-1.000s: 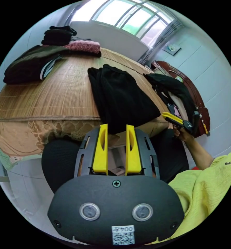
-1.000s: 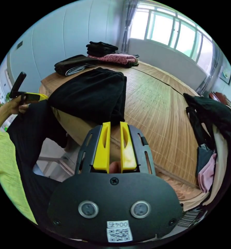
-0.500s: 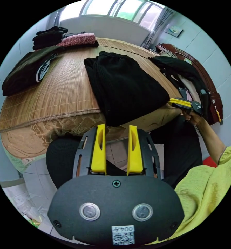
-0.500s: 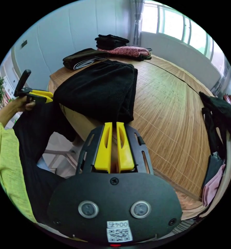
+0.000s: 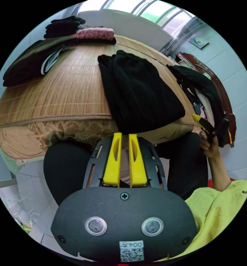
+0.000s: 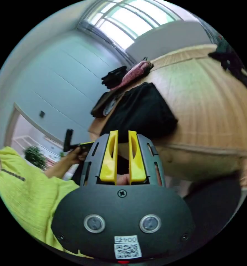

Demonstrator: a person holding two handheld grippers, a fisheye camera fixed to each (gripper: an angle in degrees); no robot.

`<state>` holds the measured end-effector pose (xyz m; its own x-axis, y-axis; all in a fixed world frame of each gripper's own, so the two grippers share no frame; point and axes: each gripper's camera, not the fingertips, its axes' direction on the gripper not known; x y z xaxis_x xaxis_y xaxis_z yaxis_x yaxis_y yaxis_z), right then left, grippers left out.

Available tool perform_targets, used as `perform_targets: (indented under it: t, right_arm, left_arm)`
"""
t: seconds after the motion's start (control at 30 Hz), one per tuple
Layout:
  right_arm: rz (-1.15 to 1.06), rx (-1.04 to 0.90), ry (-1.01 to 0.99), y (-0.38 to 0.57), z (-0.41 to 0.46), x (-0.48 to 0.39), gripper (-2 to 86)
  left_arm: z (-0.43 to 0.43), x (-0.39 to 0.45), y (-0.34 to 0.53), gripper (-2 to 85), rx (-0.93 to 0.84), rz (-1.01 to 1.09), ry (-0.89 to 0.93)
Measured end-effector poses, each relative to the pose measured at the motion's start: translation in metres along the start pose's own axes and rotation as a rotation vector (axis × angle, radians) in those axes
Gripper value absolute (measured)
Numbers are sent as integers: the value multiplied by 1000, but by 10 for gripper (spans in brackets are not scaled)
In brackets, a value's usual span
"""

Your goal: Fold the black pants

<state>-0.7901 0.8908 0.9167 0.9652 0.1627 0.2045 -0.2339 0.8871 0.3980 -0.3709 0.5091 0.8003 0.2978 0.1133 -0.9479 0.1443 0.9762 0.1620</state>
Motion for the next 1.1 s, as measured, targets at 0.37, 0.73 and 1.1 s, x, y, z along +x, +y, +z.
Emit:
perform_targets:
  t: [0.37,0.73,1.1]
  right_arm:
    - [571,-158,-475,48,196,23,179]
    - [689,-118,-441,37,213,35,48]
    - [699,-83,-484,21,195,38,46]
  left_arm:
    - [-33,-80,25,99,160,-194,240]
    - [-24,-169,35,168,261,-405,620]
    - [42,-189,-40,241,163,-452,959]
